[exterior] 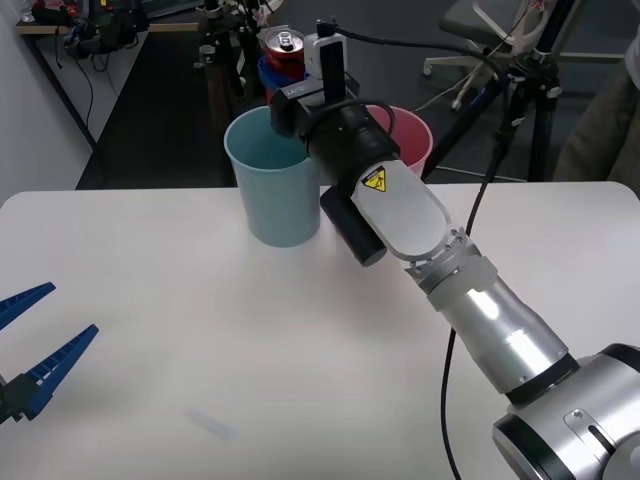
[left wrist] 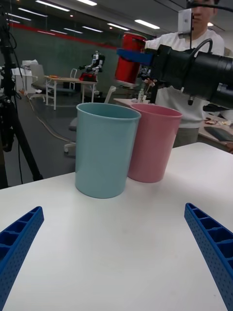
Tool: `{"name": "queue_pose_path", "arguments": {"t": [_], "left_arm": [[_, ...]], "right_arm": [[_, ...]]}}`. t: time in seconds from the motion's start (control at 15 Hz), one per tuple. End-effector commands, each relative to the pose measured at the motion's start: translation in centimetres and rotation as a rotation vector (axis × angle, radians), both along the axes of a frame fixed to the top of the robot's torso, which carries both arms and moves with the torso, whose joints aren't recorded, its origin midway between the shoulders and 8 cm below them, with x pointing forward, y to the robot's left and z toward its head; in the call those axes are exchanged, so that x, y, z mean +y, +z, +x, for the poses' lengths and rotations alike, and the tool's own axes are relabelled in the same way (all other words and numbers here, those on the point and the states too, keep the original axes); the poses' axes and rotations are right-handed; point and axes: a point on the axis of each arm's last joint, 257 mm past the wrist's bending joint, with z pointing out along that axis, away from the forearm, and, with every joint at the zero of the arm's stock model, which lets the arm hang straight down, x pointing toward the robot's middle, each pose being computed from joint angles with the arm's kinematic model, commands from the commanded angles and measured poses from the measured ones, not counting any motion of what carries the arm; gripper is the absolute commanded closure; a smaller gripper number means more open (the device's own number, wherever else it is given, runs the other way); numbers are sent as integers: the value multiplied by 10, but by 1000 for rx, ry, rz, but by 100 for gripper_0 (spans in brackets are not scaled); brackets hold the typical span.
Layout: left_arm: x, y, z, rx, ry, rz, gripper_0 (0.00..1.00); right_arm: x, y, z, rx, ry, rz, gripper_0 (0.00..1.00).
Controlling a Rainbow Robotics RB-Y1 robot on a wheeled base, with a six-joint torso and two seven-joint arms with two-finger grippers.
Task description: Grasp the object on the table and drop it into the matching bin: aluminum can to the light blue bin, PET bottle to the pink bin.
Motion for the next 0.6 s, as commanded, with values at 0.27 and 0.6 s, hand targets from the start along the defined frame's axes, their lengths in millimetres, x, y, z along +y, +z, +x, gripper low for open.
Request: {"name": "queue_pose_path", "arguments": {"t": [0.27, 0.6], "left_arm": [[0, 0, 0, 0, 0, 0, 0], [0, 0, 0, 0, 0, 0, 0]], "right_arm": [[22, -9, 13, 44, -1, -9, 100], [24, -11, 13, 46, -3, -10, 100]]}}
